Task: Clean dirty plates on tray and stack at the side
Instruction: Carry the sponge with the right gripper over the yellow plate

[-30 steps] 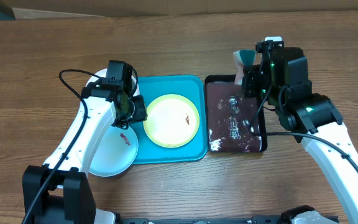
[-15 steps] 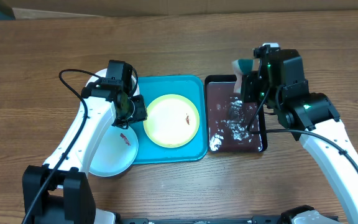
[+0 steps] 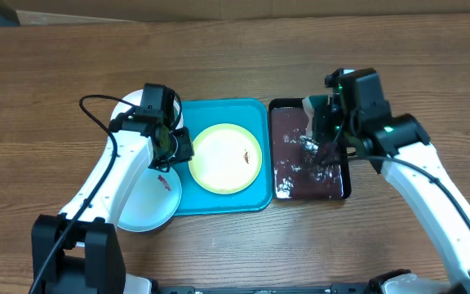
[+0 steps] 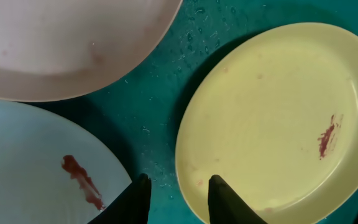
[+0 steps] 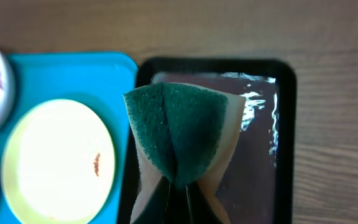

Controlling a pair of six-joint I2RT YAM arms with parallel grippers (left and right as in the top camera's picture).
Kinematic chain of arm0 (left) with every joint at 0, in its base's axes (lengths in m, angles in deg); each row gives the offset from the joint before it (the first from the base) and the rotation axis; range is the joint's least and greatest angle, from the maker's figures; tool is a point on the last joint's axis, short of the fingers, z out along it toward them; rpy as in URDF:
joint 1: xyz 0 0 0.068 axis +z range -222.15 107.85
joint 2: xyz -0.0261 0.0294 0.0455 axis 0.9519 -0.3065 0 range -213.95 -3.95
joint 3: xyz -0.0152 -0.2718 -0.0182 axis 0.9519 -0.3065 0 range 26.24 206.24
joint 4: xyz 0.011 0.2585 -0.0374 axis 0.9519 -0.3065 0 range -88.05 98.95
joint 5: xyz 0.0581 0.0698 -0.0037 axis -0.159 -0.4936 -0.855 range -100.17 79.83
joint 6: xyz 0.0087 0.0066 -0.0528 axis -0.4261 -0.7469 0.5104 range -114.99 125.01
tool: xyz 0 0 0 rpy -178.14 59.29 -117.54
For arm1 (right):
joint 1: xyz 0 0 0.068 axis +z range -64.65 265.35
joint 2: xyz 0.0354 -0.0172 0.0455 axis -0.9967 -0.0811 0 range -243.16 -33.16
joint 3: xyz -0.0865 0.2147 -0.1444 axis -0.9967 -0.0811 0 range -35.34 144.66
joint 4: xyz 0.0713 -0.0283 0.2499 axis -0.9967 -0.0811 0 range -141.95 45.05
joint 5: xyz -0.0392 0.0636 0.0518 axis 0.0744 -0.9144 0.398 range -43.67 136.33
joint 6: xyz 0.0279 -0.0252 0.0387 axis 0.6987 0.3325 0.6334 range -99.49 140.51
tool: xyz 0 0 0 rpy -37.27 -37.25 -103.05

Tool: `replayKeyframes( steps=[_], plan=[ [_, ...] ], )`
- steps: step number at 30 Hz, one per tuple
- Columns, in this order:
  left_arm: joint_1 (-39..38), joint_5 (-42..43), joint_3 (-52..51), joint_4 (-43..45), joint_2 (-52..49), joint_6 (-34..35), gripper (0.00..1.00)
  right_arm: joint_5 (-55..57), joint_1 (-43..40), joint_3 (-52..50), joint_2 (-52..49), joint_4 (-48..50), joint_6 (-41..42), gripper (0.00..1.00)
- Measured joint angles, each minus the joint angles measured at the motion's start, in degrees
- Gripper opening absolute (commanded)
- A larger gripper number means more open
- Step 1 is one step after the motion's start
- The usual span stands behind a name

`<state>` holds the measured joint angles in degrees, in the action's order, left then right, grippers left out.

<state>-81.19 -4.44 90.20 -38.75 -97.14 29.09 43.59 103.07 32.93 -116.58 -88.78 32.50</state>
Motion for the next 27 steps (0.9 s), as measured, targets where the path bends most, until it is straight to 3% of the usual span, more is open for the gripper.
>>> replayKeyframes(
  steps=[7, 20, 22, 26, 27],
  plan=[
    [0.0, 0.0, -2.0, 3.4, -2.3, 0.0, 0.33, 0.0, 0.0, -0.2, -6.1, -0.4, 0.0, 0.04],
    [0.0, 0.0, -2.1, 6.5, -8.7, 0.0, 0.28, 0.1, 0.0, -0.2, -6.6, -0.3, 0.0, 0.04],
    [0.0, 0.3, -2.2, 6.8, -9.6, 0.0, 0.24, 0.1, 0.0, -0.2, -6.6, -0.4, 0.0, 0.04],
    [-0.2, 1.1, -2.2, 7.2, -9.9, 0.1, 0.04, 0.1, 0.0, -0.2, -6.6, -0.4, 0.0, 0.04],
    [-0.3, 1.1, -2.2, 7.4, -9.9, 0.2, 0.04, 0.2, 0.0, -0.2, -6.6, -0.6, 0.0, 0.04]
  ],
)
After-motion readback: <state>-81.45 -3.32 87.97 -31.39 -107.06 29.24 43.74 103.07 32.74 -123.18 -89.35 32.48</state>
